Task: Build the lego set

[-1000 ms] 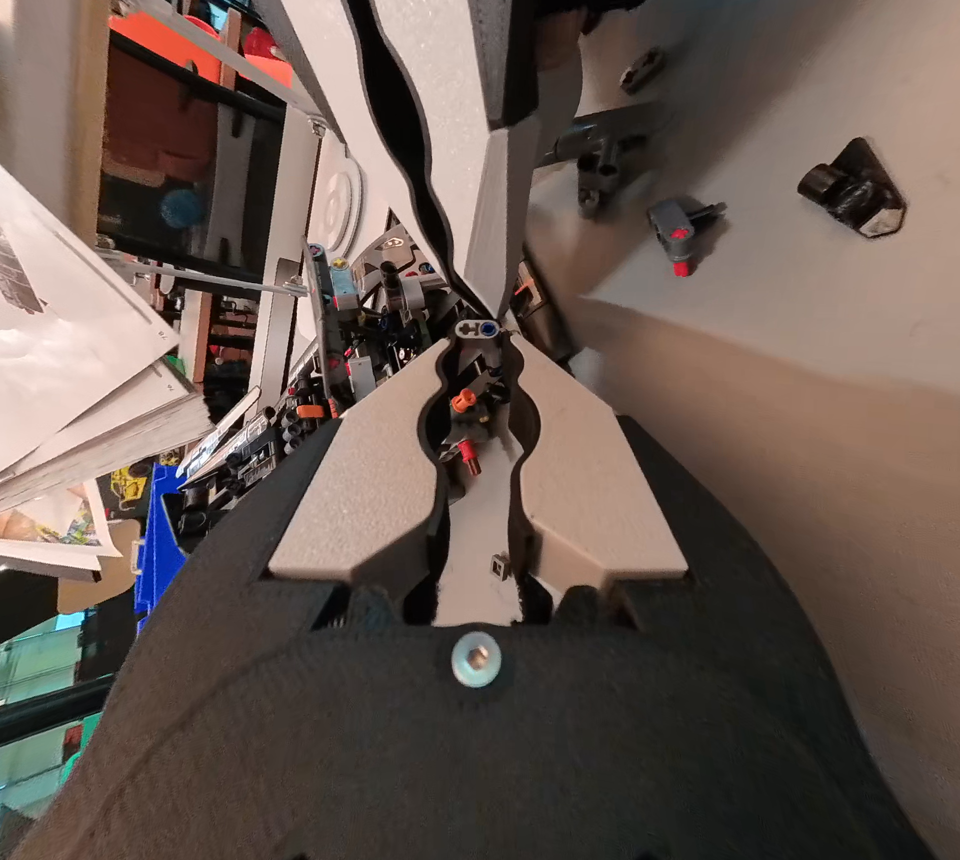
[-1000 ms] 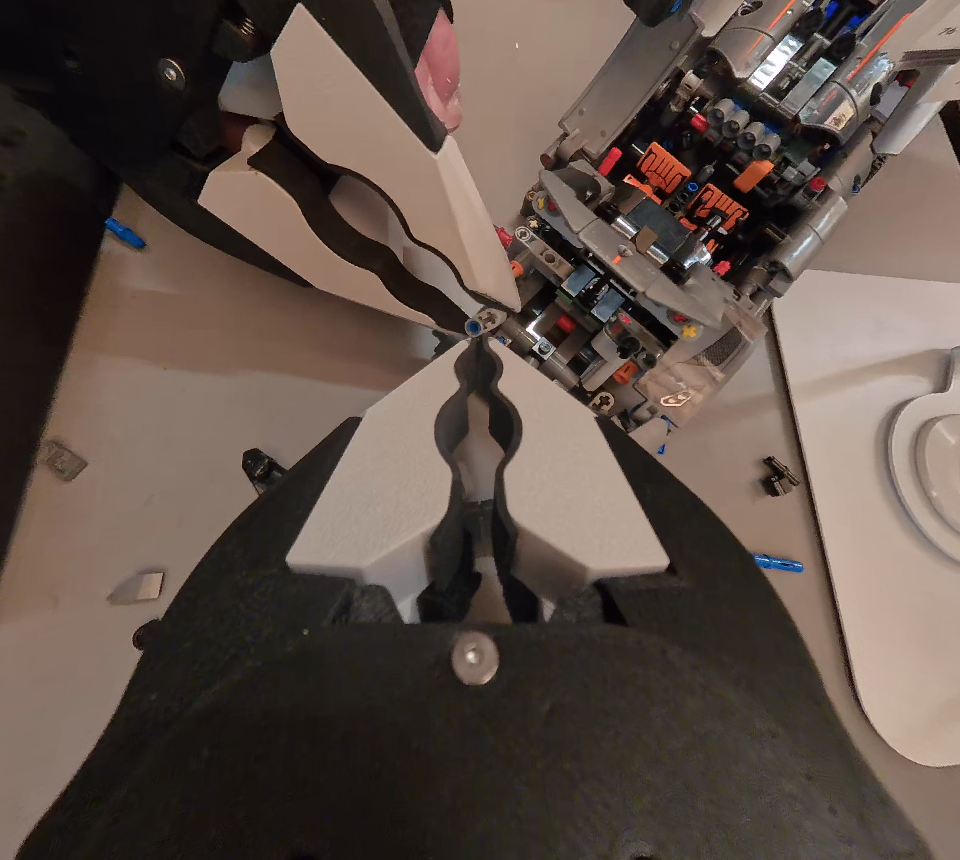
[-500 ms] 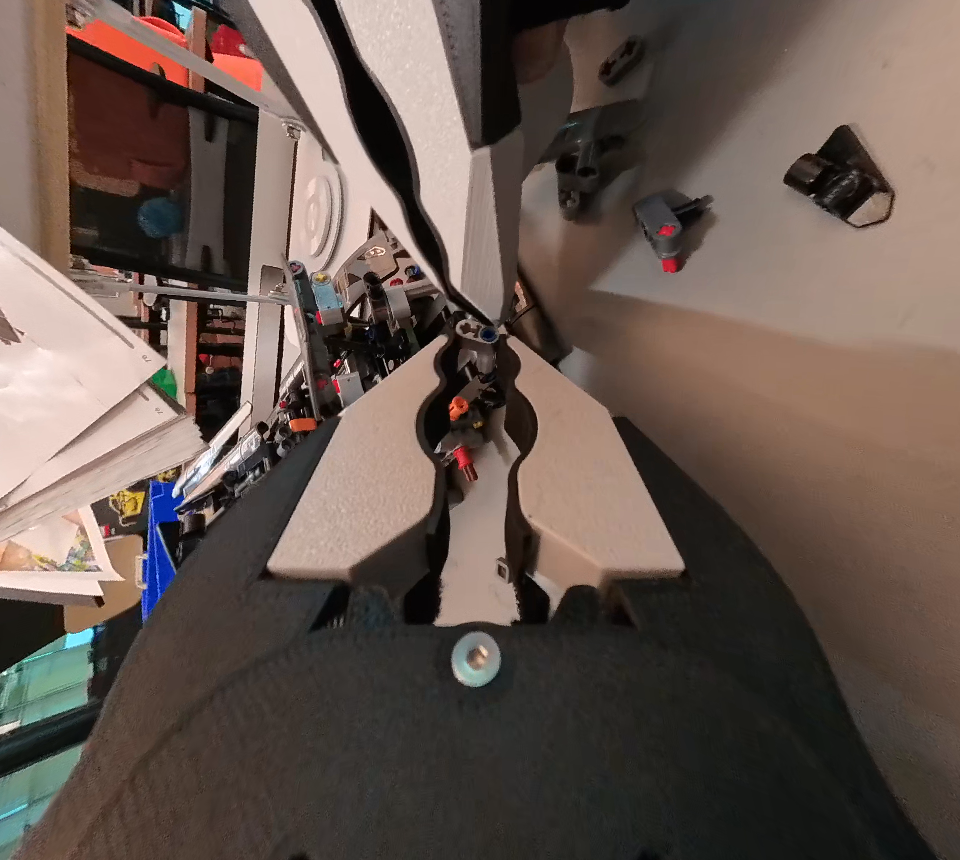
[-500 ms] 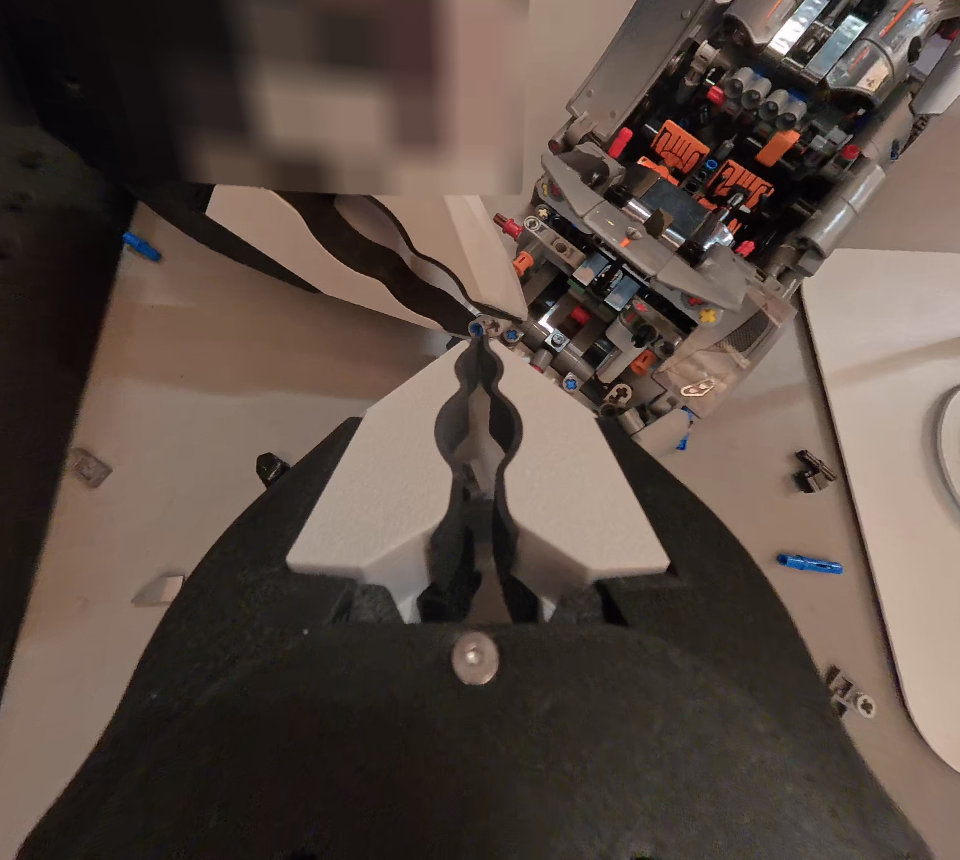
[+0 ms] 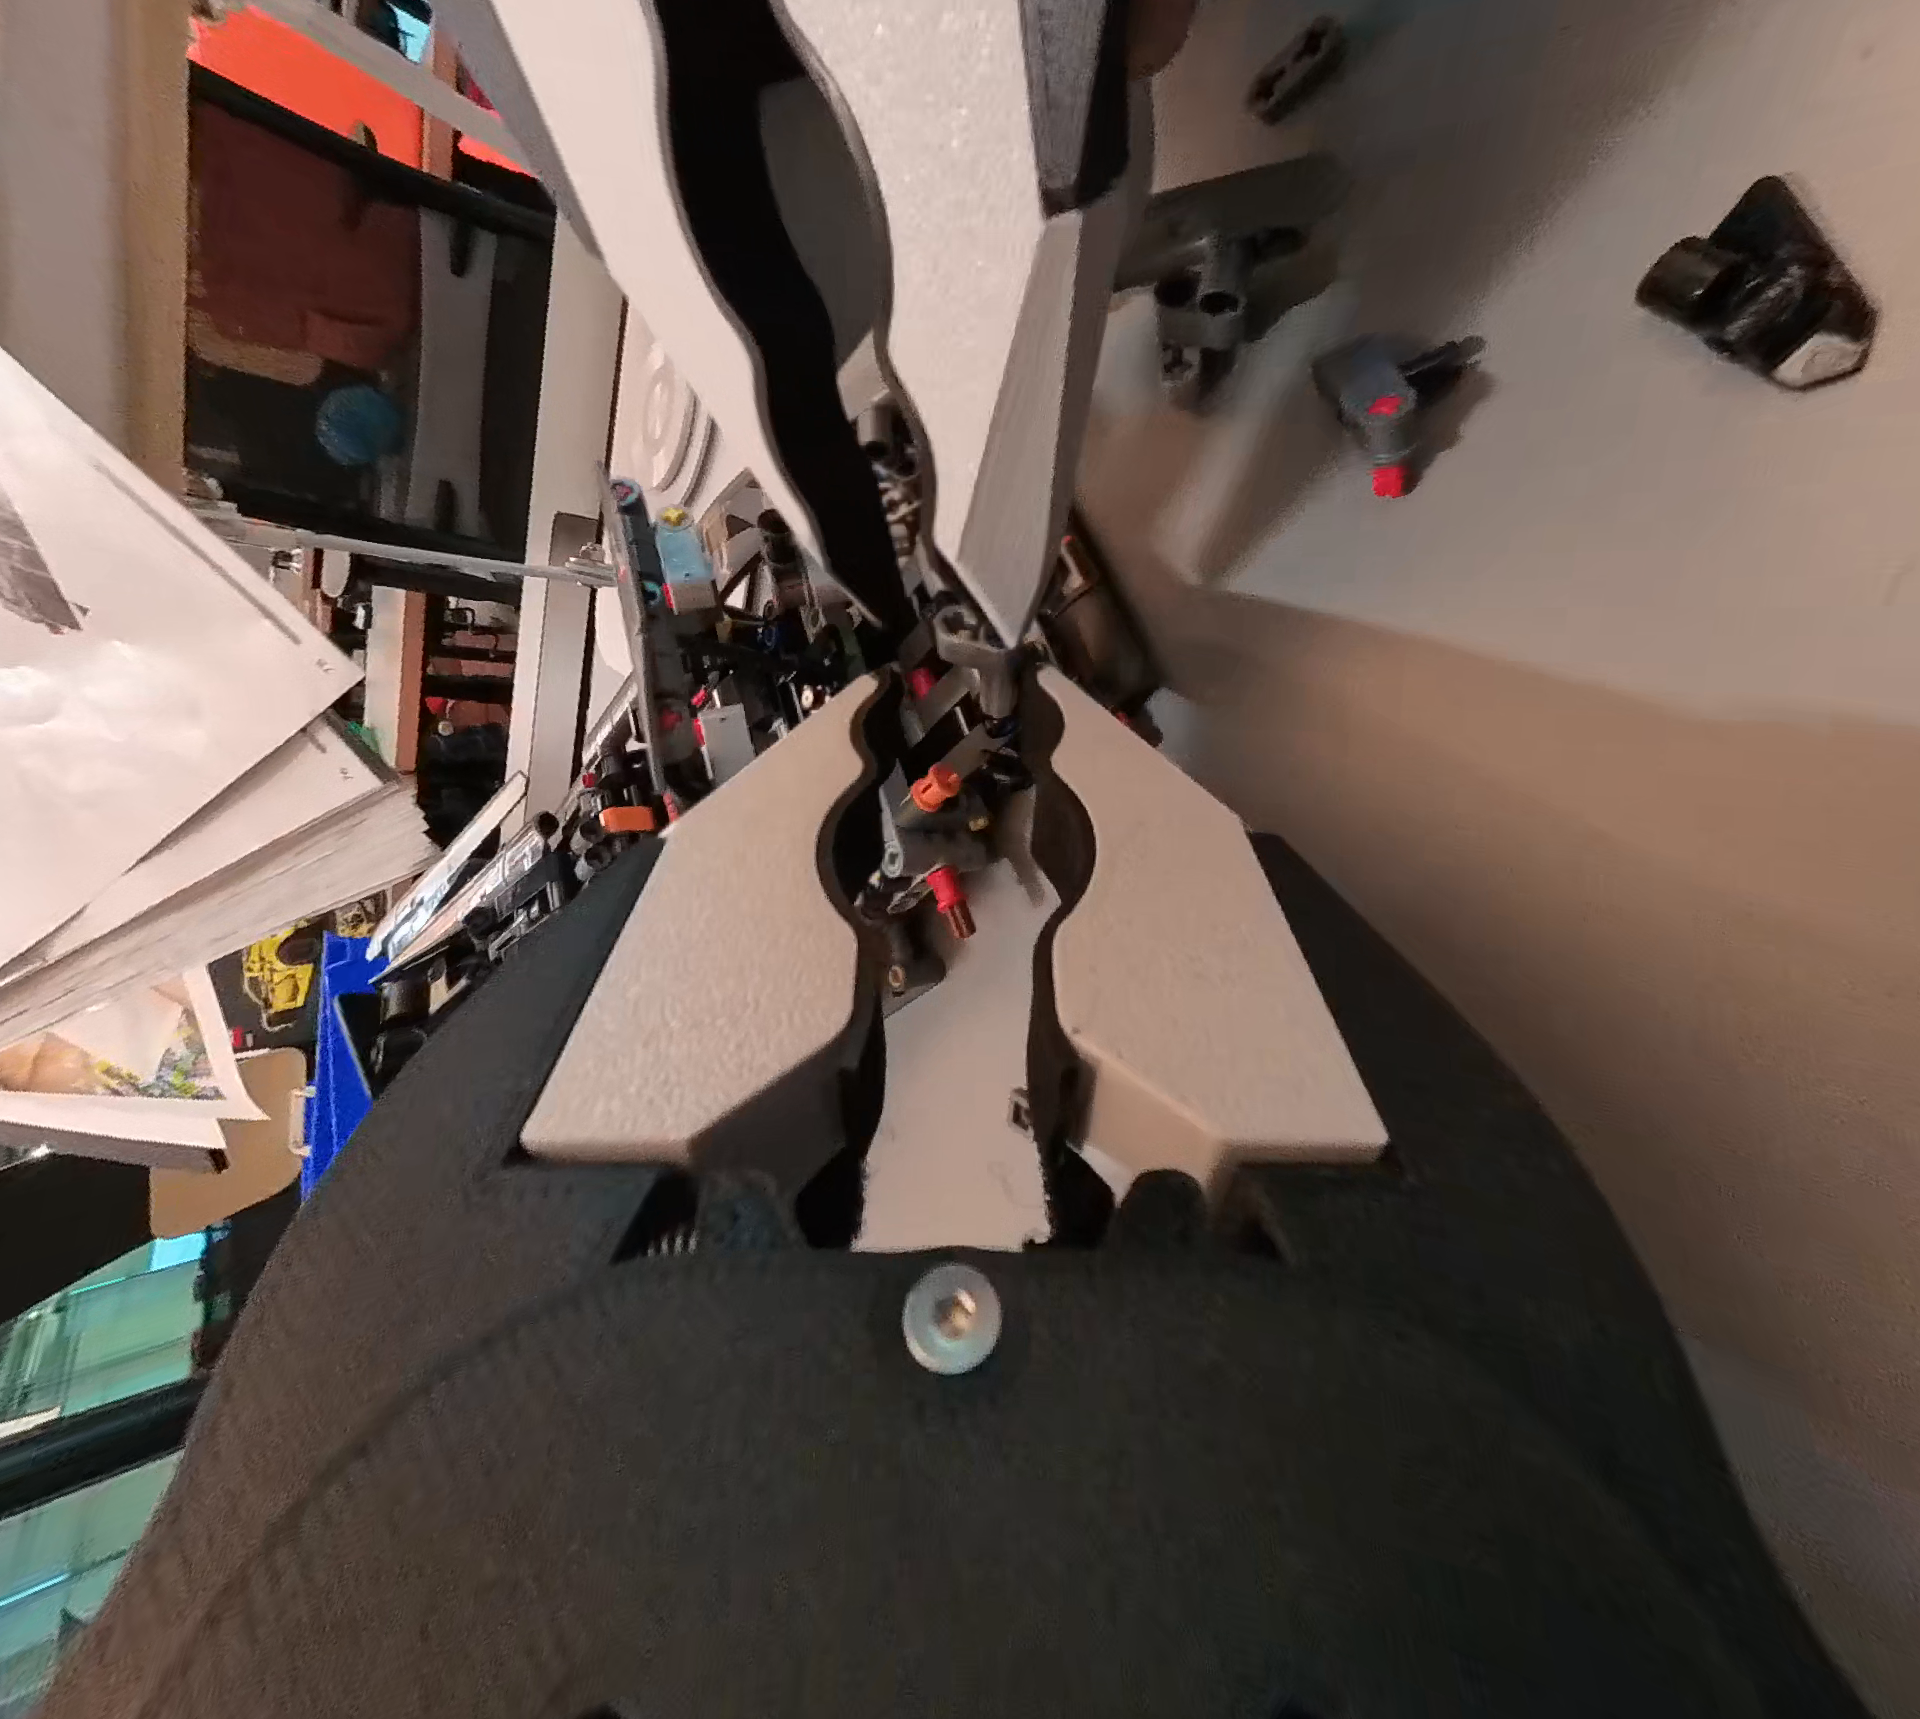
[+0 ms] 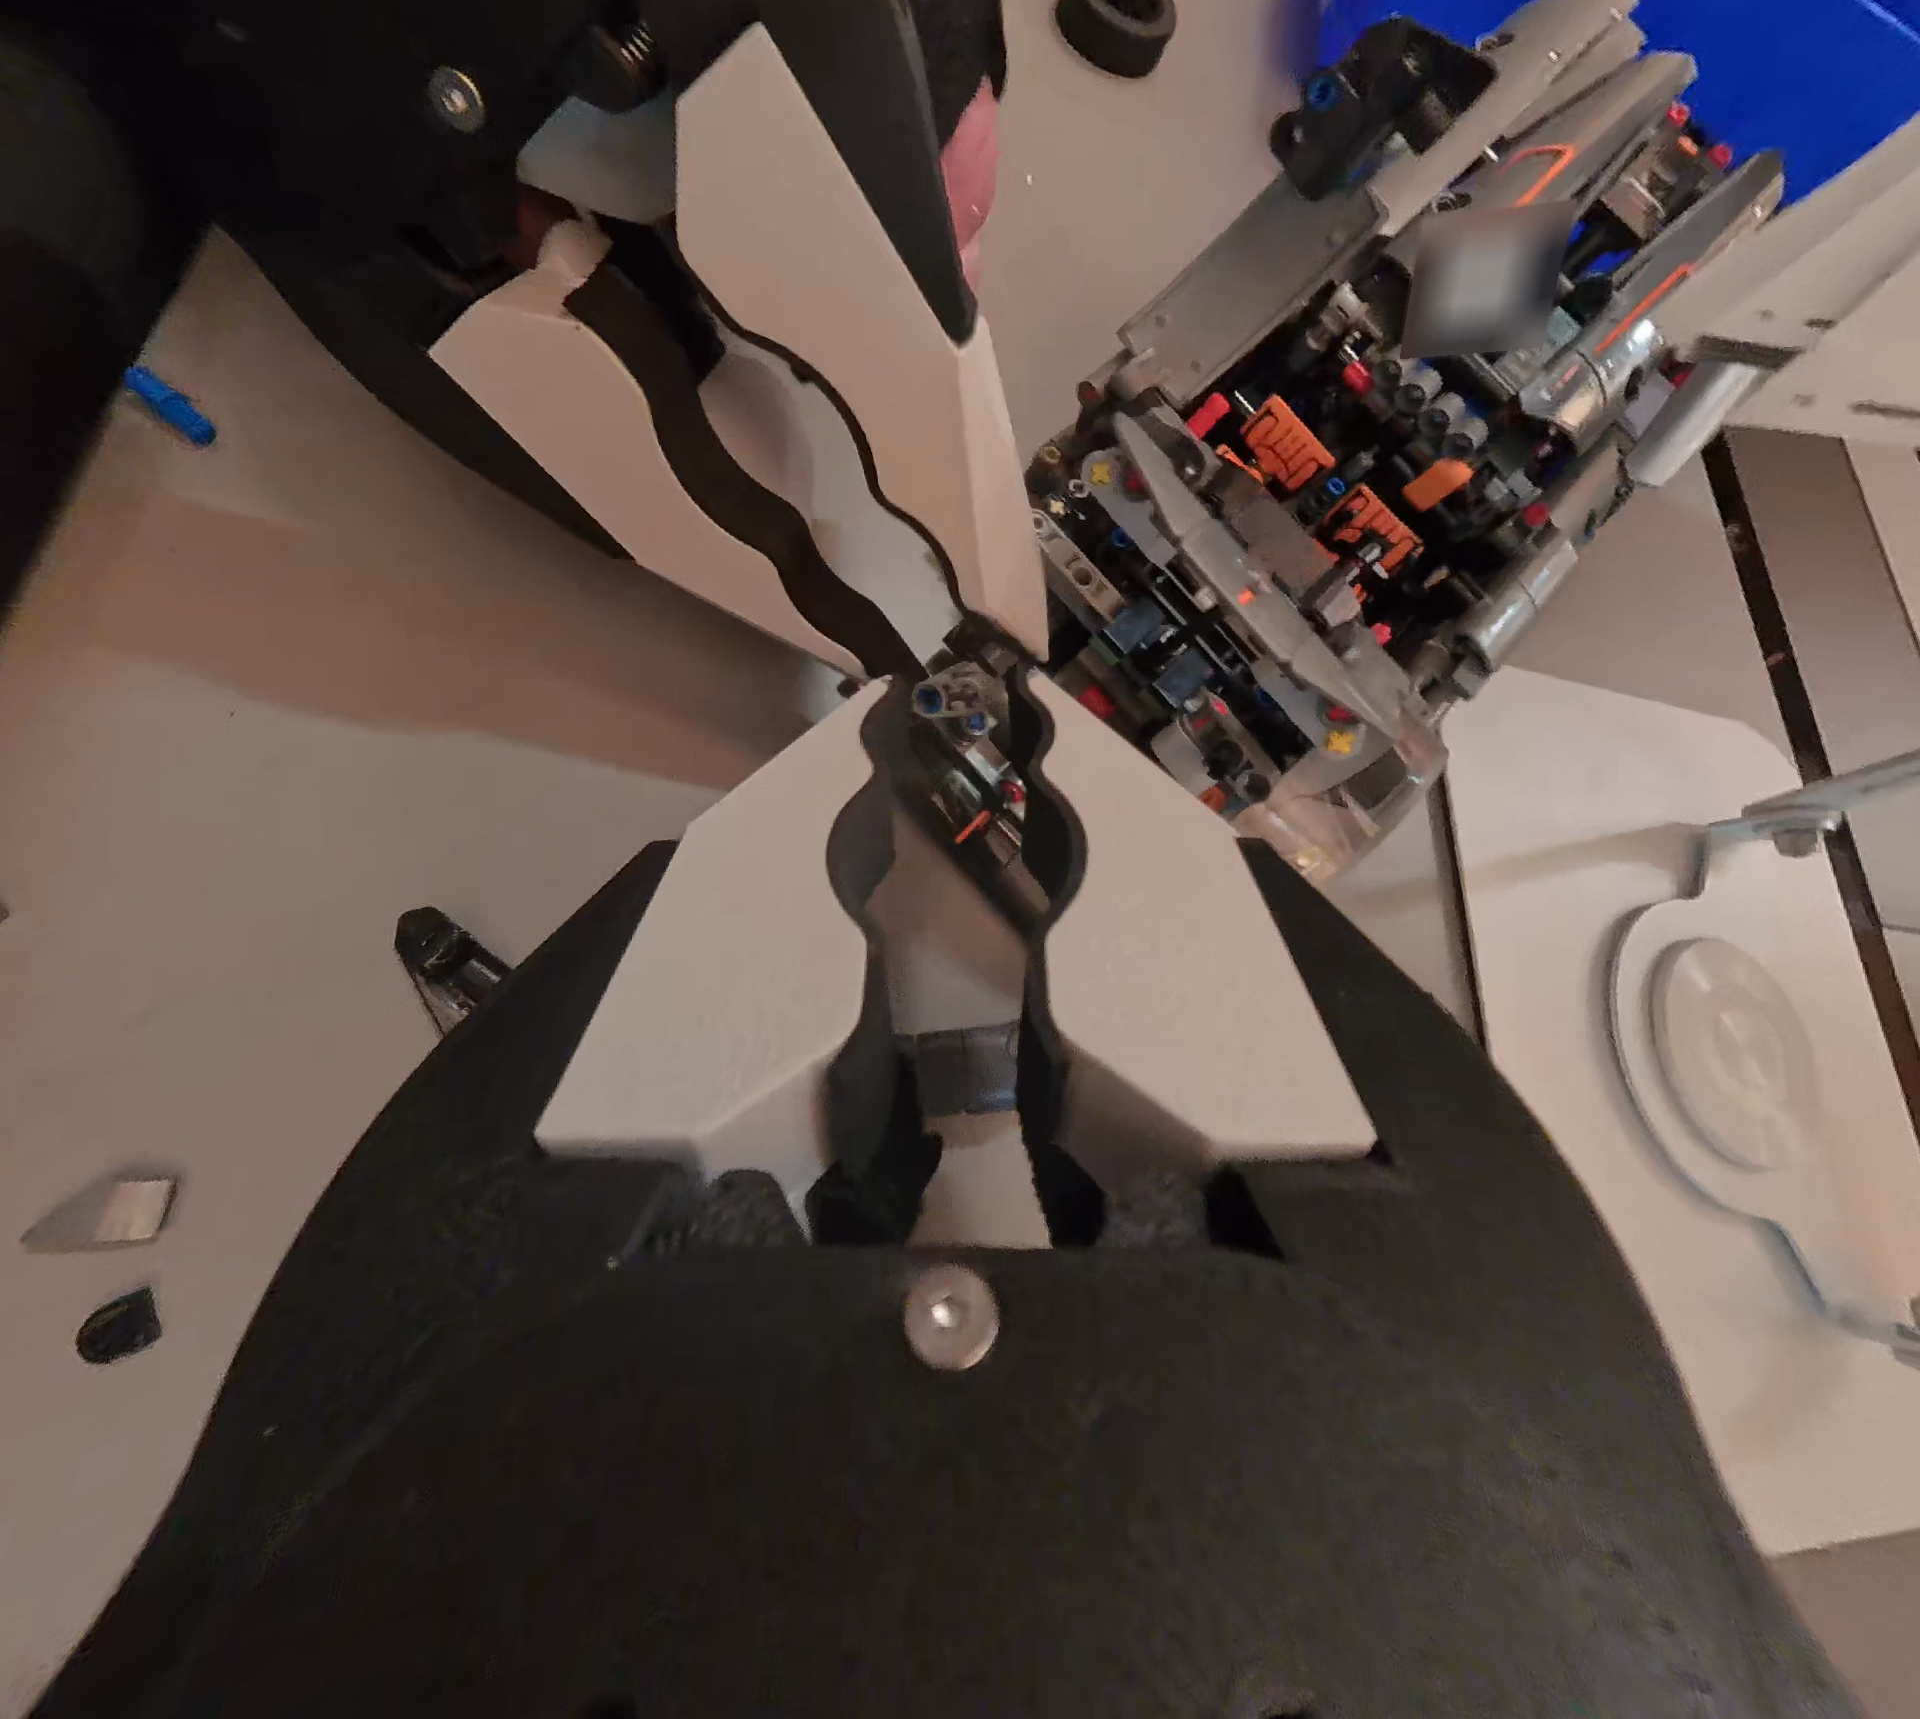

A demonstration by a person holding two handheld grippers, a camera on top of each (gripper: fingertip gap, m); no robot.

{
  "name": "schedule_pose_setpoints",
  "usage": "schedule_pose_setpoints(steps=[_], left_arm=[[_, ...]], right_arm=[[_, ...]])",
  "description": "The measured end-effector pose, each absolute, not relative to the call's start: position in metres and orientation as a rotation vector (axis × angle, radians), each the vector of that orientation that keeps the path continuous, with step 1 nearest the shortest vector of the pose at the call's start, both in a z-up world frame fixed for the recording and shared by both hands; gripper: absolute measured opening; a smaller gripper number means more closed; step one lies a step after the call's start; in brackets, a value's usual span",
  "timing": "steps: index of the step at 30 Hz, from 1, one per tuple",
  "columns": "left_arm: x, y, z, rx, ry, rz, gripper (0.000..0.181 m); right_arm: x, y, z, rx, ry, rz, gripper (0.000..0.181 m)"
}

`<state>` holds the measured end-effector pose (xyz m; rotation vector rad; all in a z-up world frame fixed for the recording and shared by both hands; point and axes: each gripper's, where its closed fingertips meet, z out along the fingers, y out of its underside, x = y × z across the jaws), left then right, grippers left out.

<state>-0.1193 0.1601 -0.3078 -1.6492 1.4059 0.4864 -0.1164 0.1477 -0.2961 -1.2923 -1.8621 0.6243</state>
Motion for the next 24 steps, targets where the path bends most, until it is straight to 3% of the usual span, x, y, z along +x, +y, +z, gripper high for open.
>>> schedule_pose_setpoints(steps=[24], left_arm=[[-0.1145, 0.1571, -0.3146, -1.664, 1.415, 0.457, 0.006]], right_arm=[[-0.1123, 0.1483, -0.3032, -1.241, -1.932, 0.572, 0.008]])
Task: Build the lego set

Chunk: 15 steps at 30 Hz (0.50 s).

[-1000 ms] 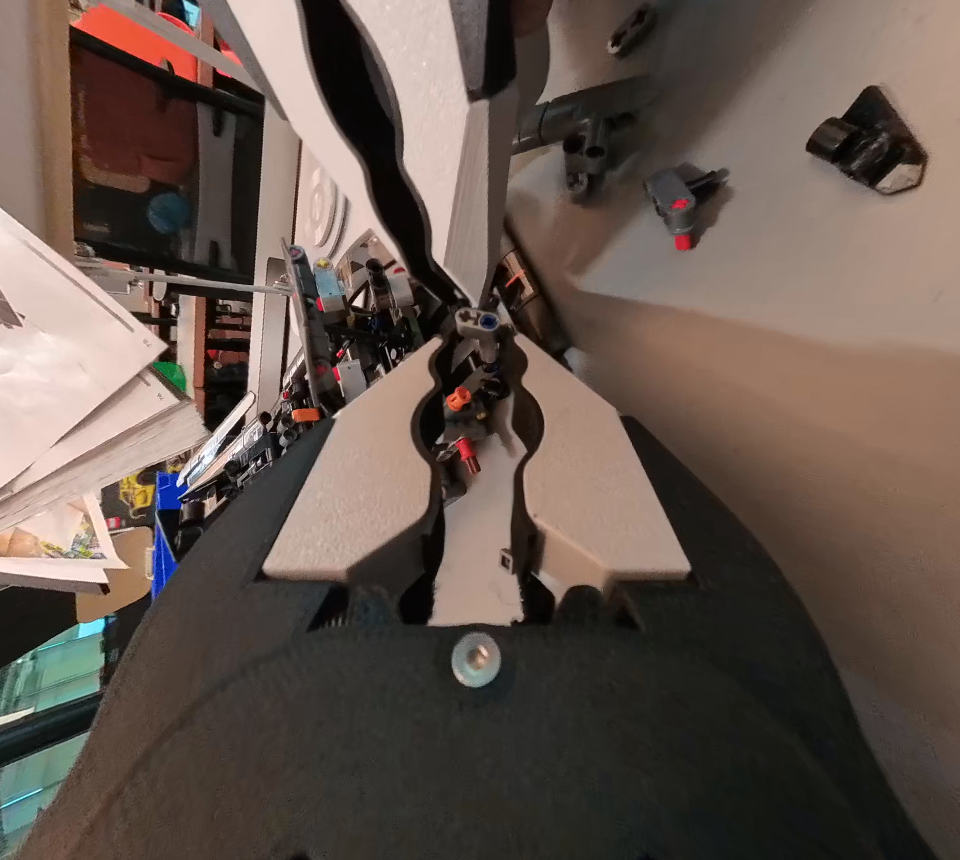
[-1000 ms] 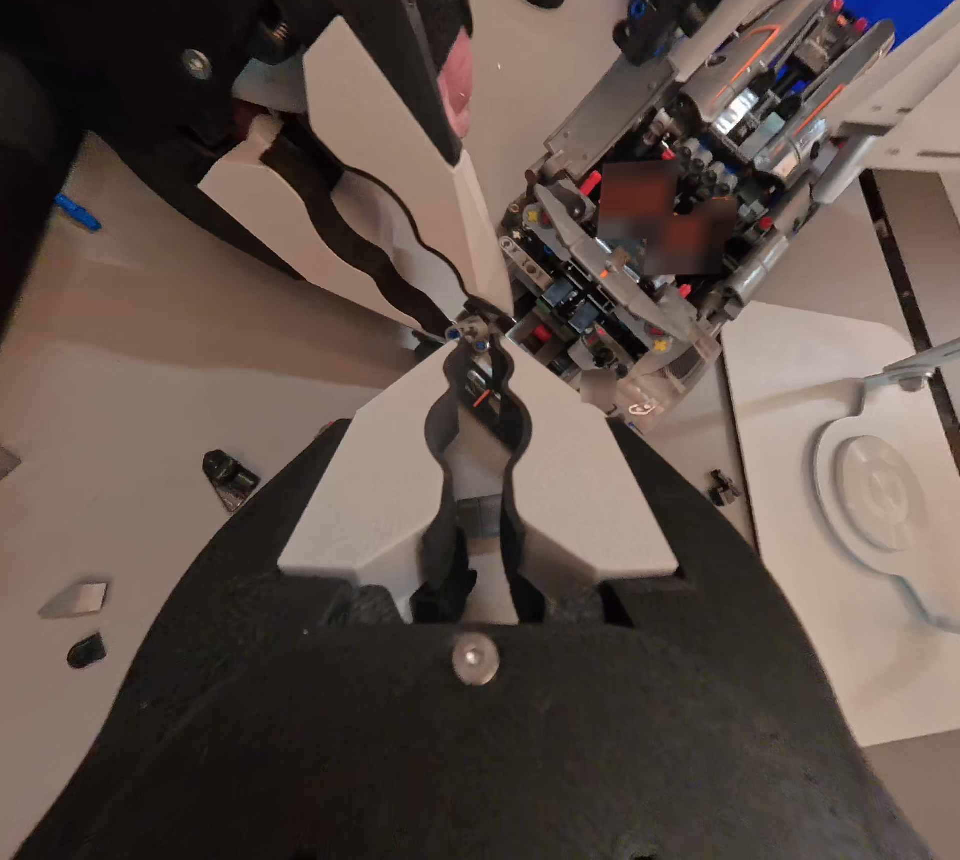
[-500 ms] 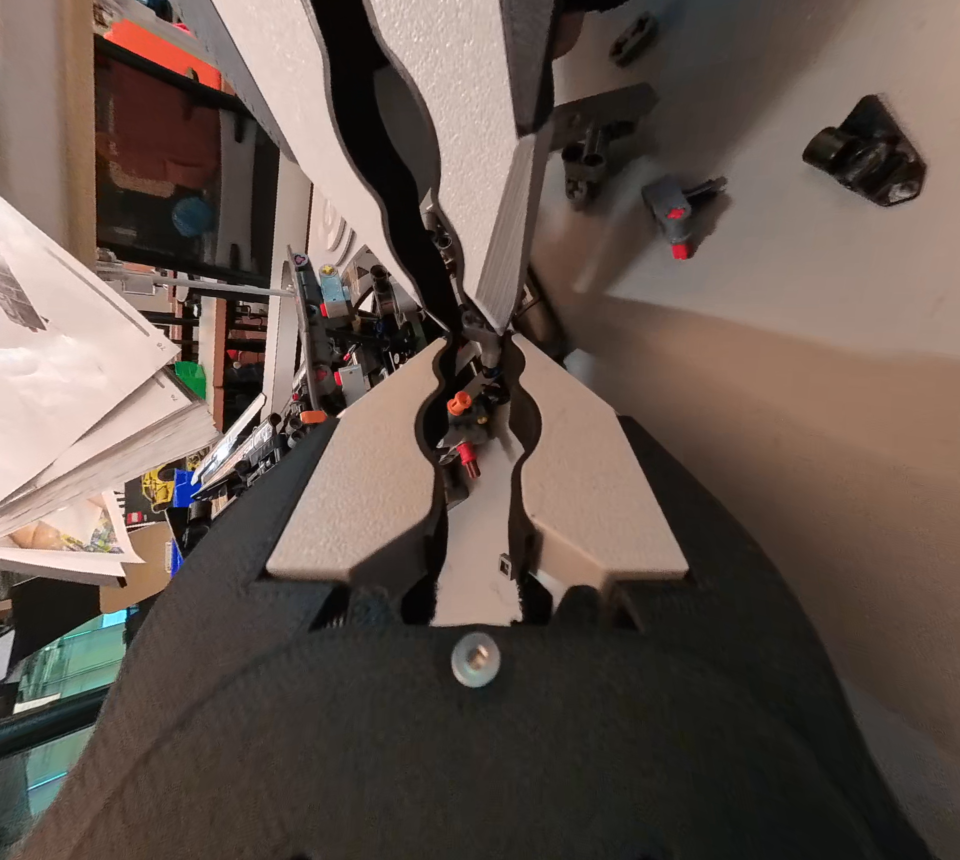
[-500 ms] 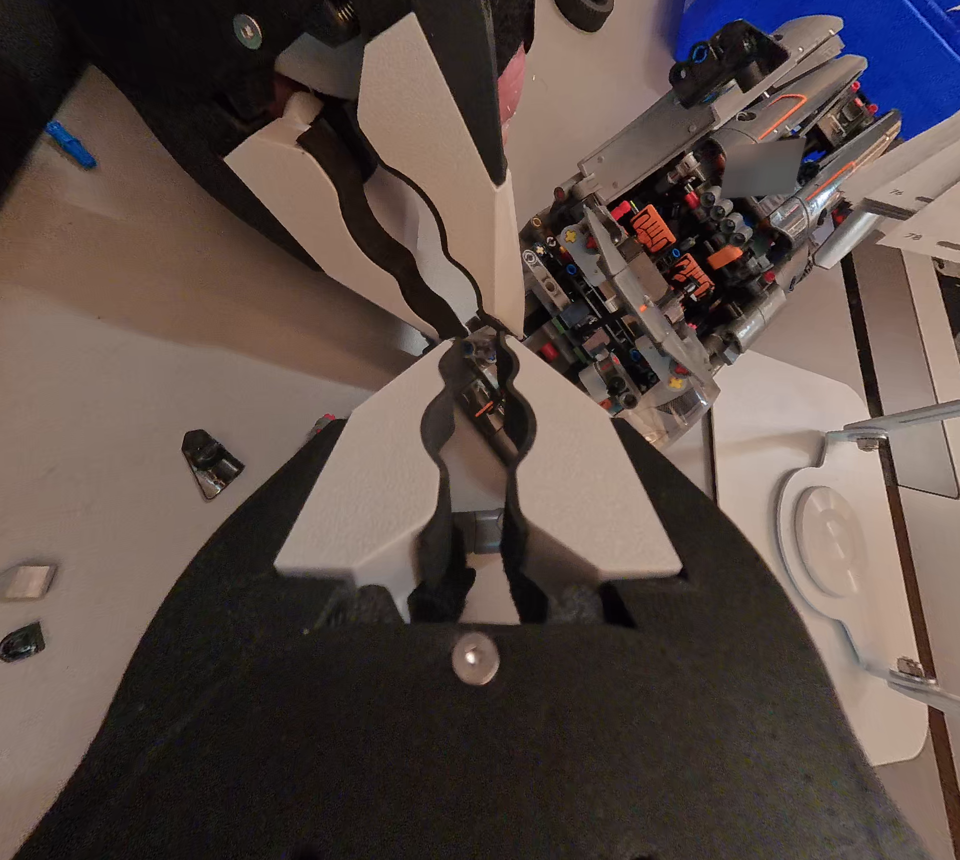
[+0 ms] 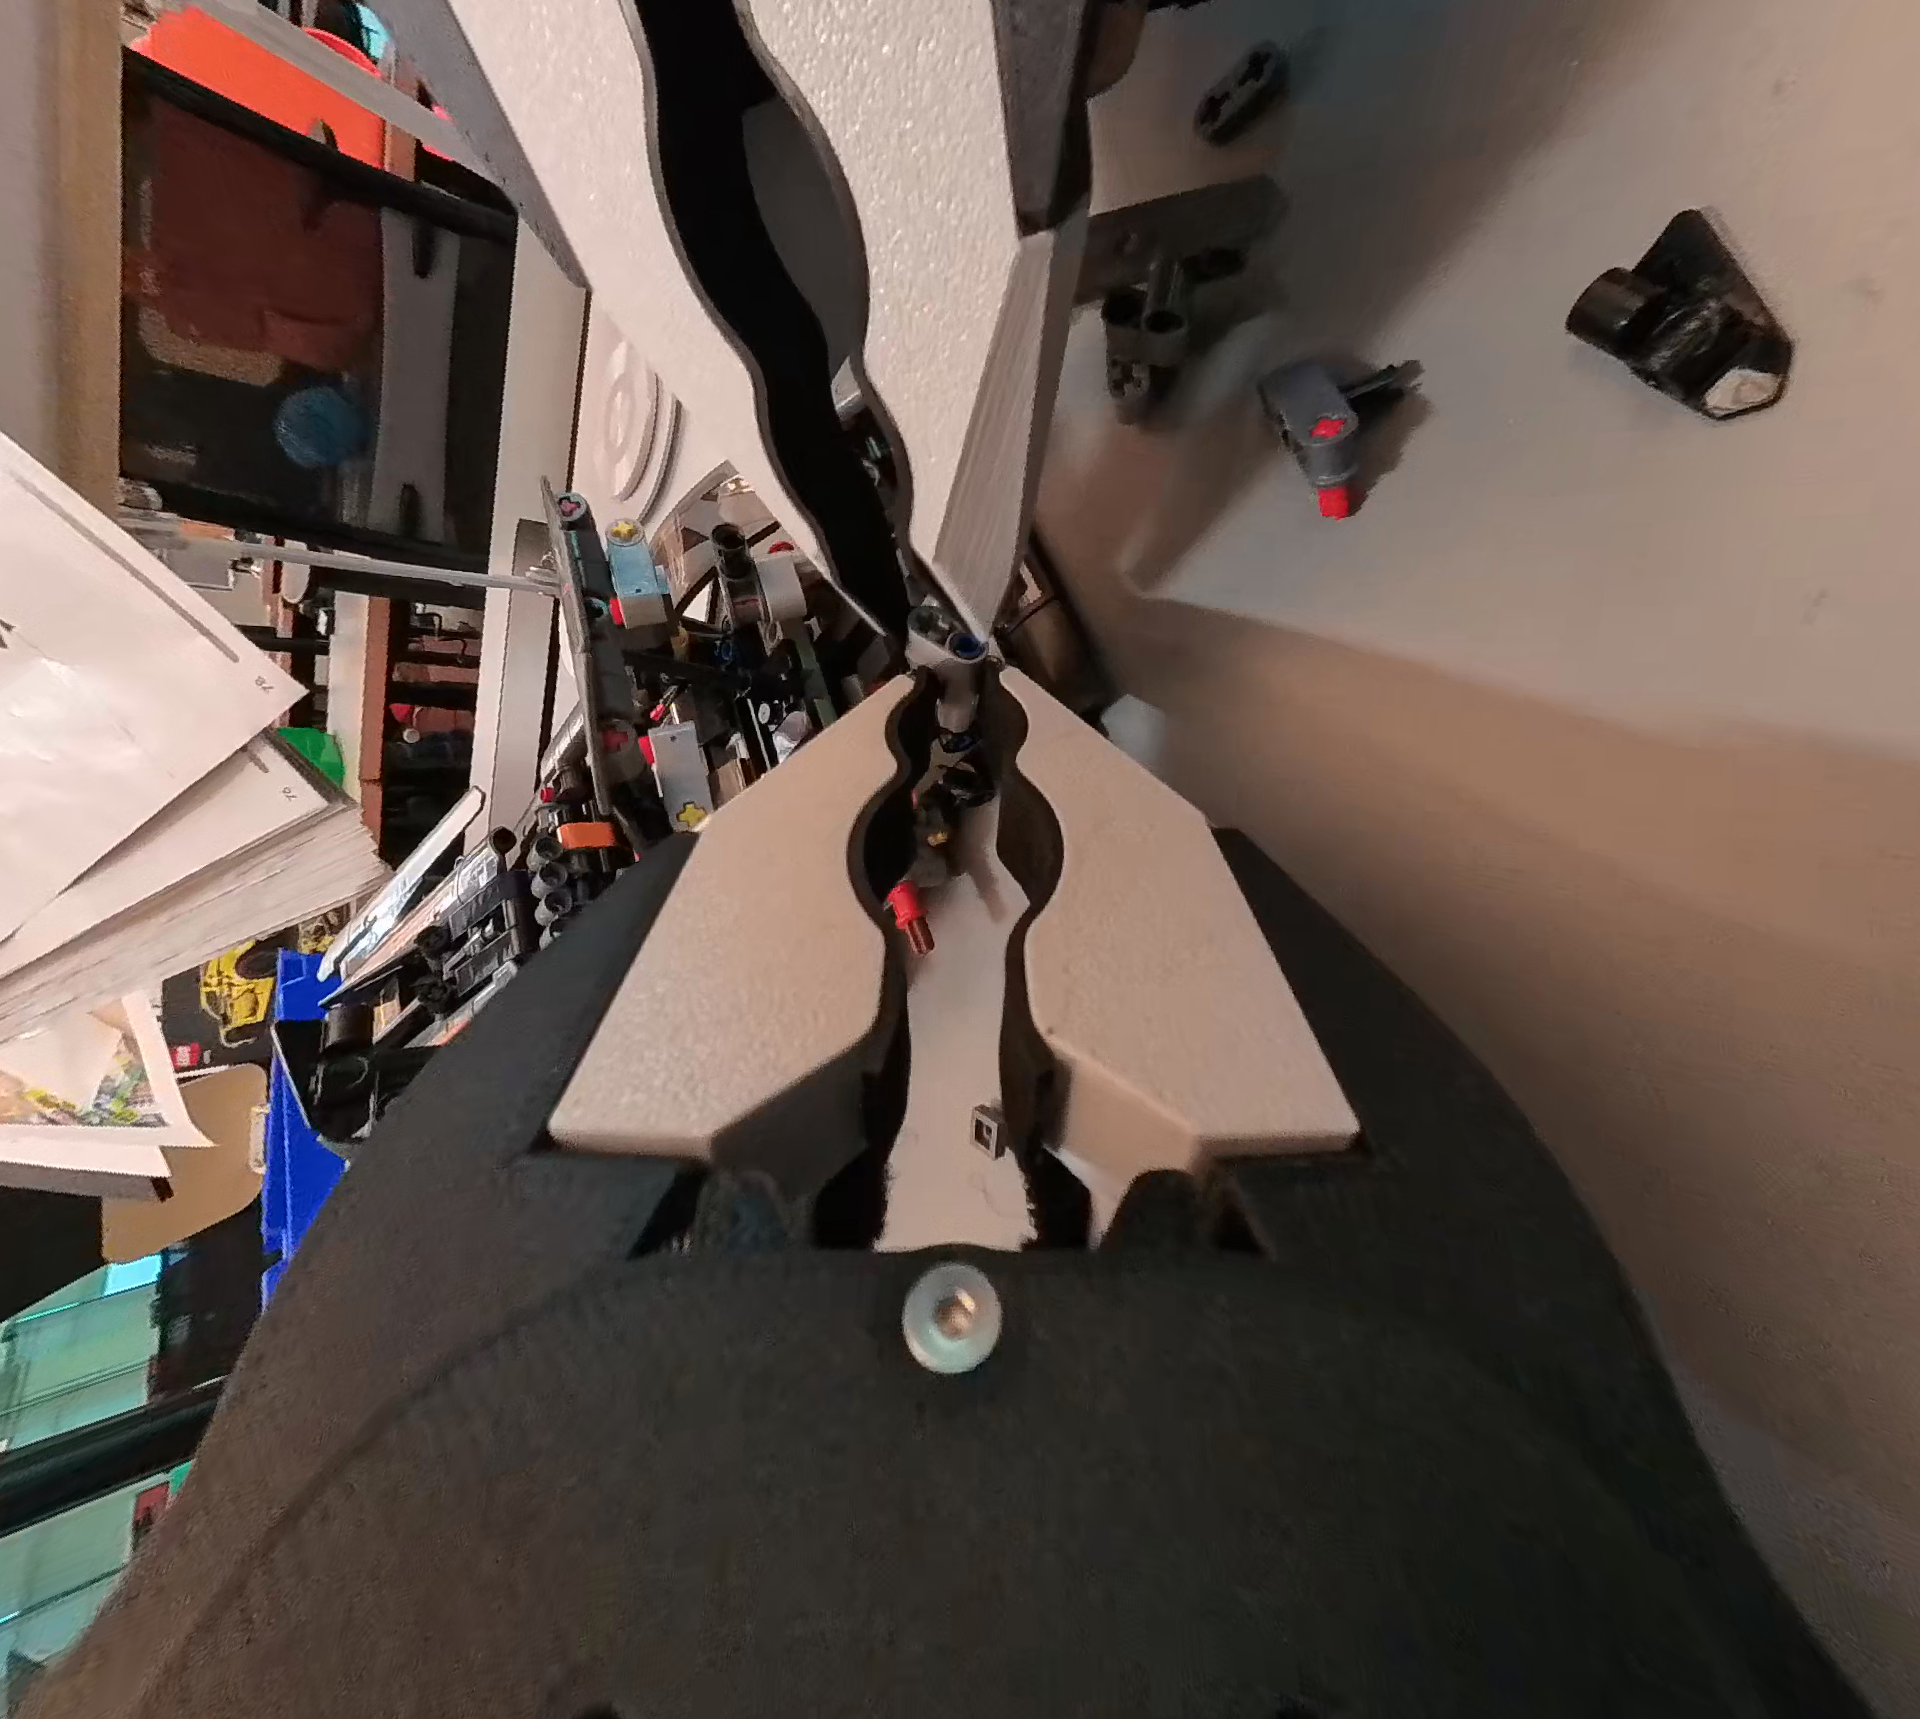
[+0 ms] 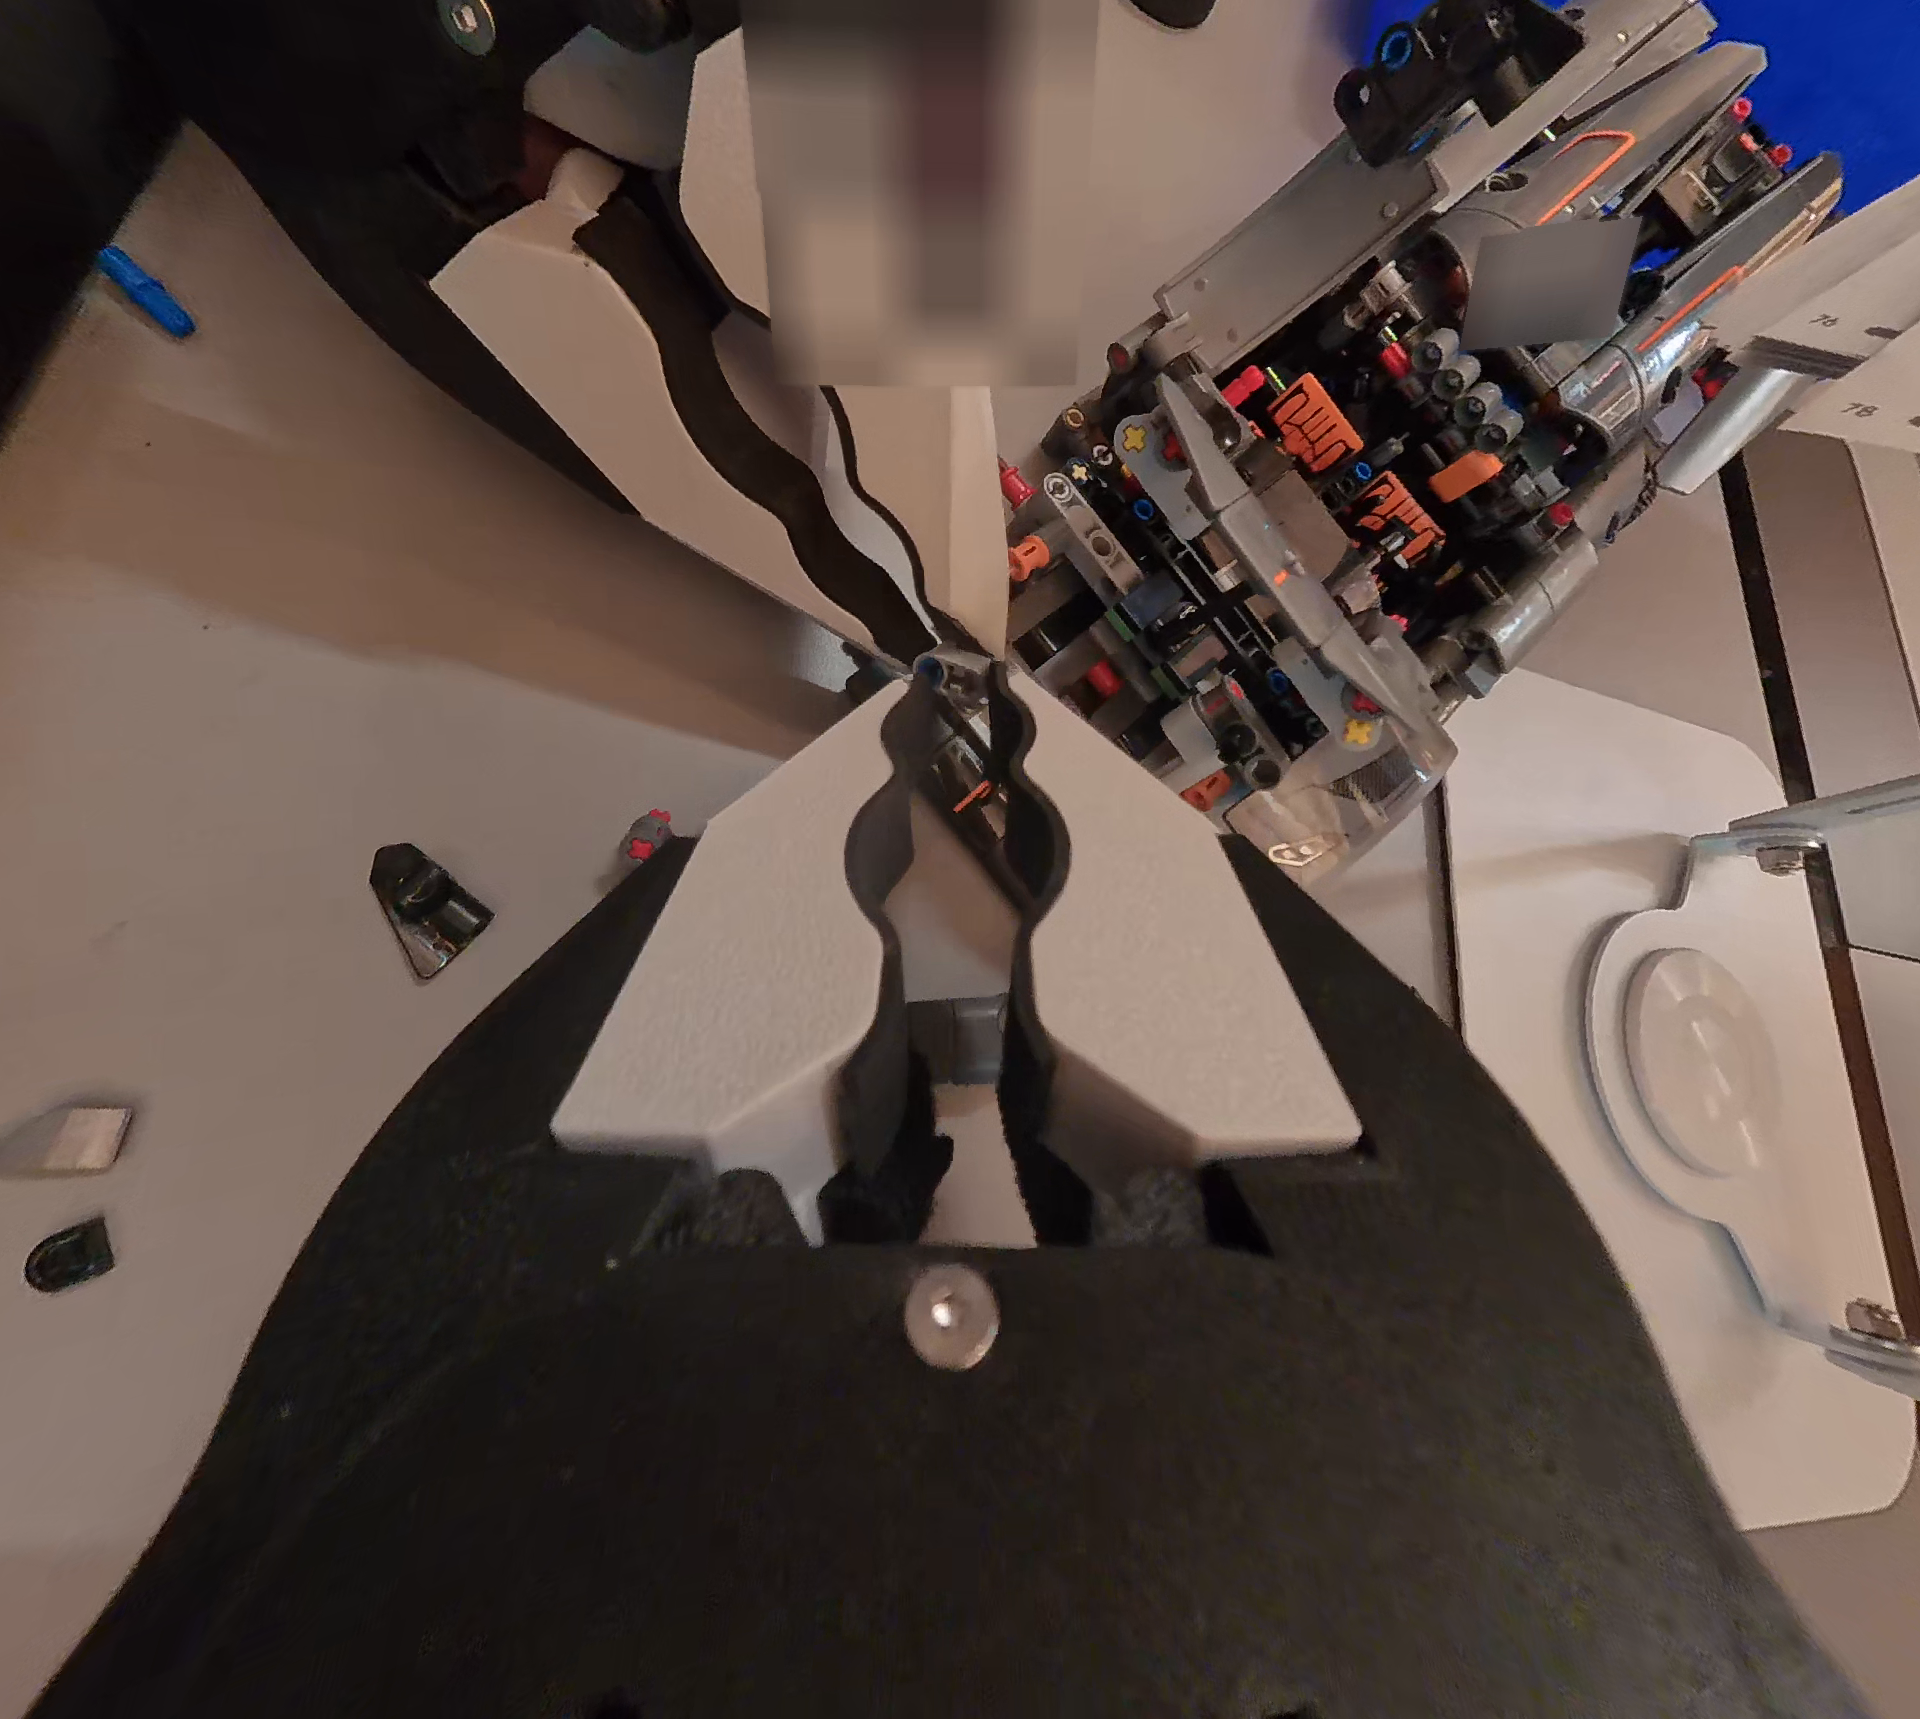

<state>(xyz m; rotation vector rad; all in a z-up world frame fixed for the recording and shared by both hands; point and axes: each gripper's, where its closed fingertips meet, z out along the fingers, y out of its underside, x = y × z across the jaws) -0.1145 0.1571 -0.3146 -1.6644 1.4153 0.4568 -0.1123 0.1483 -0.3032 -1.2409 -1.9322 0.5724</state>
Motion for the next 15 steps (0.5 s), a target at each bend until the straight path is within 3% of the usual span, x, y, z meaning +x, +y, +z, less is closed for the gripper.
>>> schedule_pose_setpoints(steps=[15], left_arm=[[-0.1146, 0.1555, -0.3149, -1.679, 1.402, 0.400, 0.005]], right_arm=[[-0.1092, 0.1502, -0.3067, -1.276, -1.941, 0.573, 0.005]])
